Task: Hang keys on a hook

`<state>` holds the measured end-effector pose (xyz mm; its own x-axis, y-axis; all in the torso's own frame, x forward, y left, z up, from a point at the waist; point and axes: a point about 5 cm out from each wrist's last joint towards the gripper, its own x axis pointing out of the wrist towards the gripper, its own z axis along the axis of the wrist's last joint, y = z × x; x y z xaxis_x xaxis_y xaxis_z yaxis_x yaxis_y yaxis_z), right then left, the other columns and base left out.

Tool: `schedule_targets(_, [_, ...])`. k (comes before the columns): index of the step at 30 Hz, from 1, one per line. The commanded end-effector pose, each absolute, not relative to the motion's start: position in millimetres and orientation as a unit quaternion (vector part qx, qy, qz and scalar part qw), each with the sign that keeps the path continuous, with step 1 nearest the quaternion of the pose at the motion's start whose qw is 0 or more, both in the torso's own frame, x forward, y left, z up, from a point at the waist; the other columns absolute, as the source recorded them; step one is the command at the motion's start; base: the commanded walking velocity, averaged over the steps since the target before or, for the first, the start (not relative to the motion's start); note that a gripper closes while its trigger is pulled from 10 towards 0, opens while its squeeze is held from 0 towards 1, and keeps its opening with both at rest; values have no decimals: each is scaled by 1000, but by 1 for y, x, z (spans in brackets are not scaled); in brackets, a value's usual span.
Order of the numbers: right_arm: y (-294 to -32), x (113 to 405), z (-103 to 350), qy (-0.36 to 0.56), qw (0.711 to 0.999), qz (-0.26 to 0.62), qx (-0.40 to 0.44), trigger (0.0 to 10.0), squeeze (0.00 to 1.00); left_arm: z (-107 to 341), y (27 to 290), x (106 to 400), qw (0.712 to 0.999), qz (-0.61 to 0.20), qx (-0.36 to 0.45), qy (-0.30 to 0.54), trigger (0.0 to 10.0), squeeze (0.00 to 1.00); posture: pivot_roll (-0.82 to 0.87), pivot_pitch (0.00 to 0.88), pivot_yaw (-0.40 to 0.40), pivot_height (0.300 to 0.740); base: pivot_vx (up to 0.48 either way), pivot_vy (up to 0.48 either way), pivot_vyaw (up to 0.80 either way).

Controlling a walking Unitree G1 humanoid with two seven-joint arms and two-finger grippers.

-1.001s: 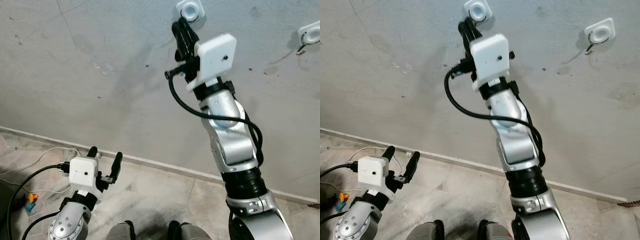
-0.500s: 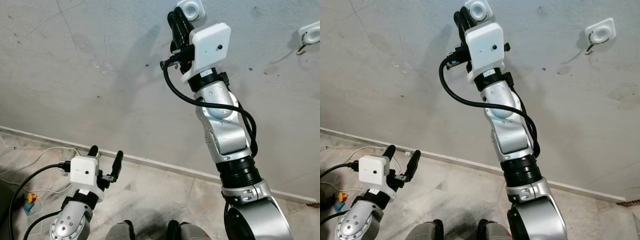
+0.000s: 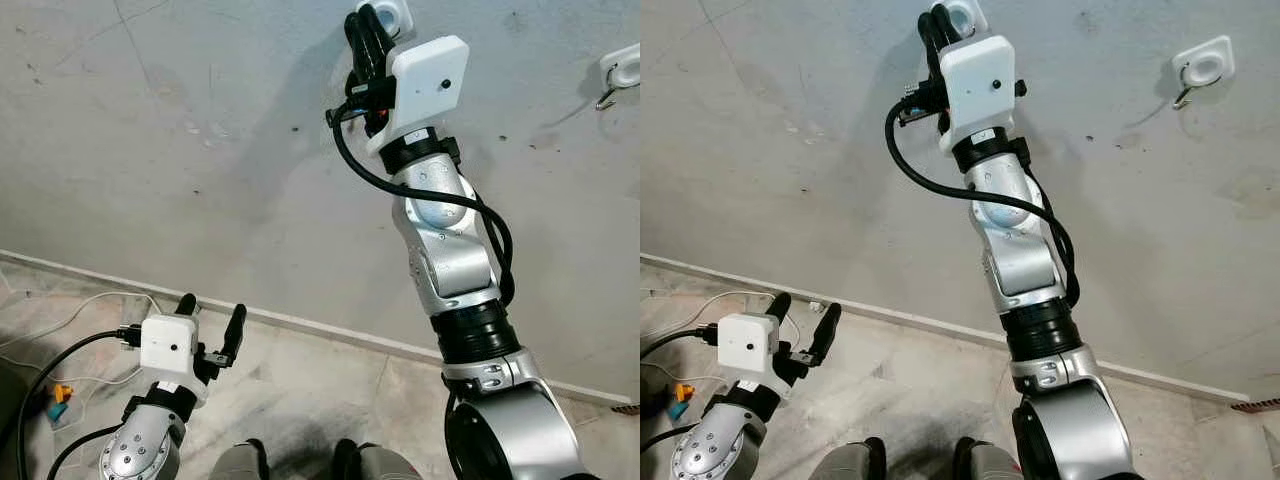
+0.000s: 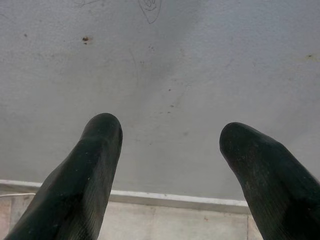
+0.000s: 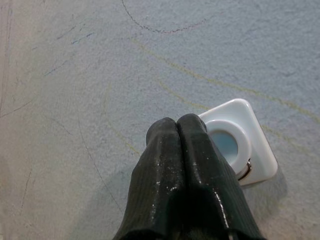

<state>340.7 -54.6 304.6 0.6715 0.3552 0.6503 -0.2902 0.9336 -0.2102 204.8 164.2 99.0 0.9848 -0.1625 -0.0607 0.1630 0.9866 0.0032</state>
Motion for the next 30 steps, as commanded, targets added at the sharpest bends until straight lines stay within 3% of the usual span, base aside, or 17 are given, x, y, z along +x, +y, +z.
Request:
schedule_targets(1, [-65,346,305,-356,921,155,-23,10000,0,98,165,200,996,-84,7,37,10000,0,208,250,-25,740,0,0,0])
schedule_targets(13, [-81,358,296,-325,935,142,17,10000,0,98,167,200,996,-84,10,38,10000,0,215,253,-18,740,0,0,0])
schedule_targets(30, [-89,364,294,-341,928,148,4,10000,0,100,167,199,995,-88,13,36,10000,0,227,265,3,740,0,0,0])
